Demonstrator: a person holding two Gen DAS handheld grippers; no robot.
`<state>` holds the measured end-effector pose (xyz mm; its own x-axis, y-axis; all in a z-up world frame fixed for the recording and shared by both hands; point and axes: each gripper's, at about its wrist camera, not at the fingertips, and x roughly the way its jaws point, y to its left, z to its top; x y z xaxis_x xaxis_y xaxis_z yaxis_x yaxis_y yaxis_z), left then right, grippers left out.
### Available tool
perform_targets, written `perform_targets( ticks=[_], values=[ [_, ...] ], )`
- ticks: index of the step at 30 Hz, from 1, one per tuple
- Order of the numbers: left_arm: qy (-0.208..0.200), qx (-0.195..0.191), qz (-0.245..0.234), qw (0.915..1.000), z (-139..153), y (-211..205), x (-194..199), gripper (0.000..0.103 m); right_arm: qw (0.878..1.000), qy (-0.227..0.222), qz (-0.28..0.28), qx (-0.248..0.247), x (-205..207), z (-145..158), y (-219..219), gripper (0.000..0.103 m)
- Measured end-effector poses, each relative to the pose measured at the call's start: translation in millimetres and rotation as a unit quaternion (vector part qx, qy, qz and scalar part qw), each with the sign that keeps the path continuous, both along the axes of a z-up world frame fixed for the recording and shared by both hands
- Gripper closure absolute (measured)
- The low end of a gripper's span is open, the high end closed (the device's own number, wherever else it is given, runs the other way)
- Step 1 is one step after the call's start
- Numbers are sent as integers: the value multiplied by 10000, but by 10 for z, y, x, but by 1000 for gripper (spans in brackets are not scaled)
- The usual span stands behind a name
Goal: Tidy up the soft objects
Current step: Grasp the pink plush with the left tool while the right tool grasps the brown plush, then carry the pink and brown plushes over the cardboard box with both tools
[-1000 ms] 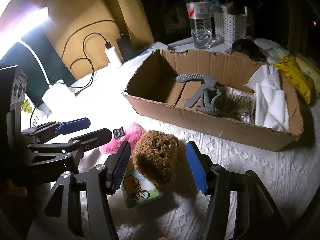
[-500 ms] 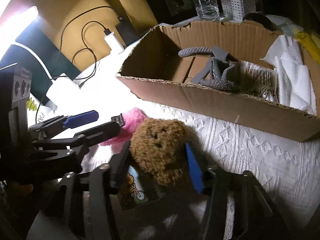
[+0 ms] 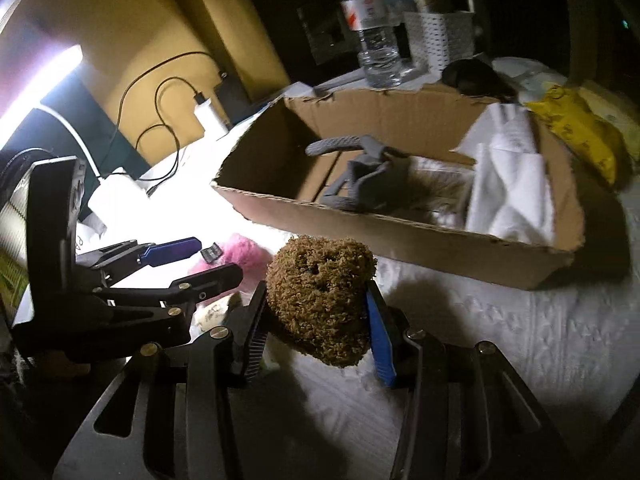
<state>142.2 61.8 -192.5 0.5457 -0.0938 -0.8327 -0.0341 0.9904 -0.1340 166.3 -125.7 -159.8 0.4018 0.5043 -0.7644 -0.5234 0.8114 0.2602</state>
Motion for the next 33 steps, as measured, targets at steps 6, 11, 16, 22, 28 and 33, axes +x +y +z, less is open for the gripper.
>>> perform_targets(
  ticks=[6,11,16,22,28,33],
  values=[
    [127,164,89,9997,-96,21,30,54,10000,-58,-76,-14,-51,55,-103,56],
    [36,187,64,9998,-29,13,1,62,9998,-126,-165,23,-90,111,-183,56],
    [-173,215,24,9996,121,-37,-68,64,9994,-219,-248,51,-140,194,-275,56],
    [-449,8,-68,9990,301,-79,-175,64,9989,-327,-337,76,-196,299,-381,56],
    [-643,25,-254,9976,492,-204,-250,64,9983,-427,-375,116,-254,406,-456,56],
    [-783,162,-285,9964,596,-272,-226,64,9978,-505,-400,137,-267,477,-496,56]
  ],
)
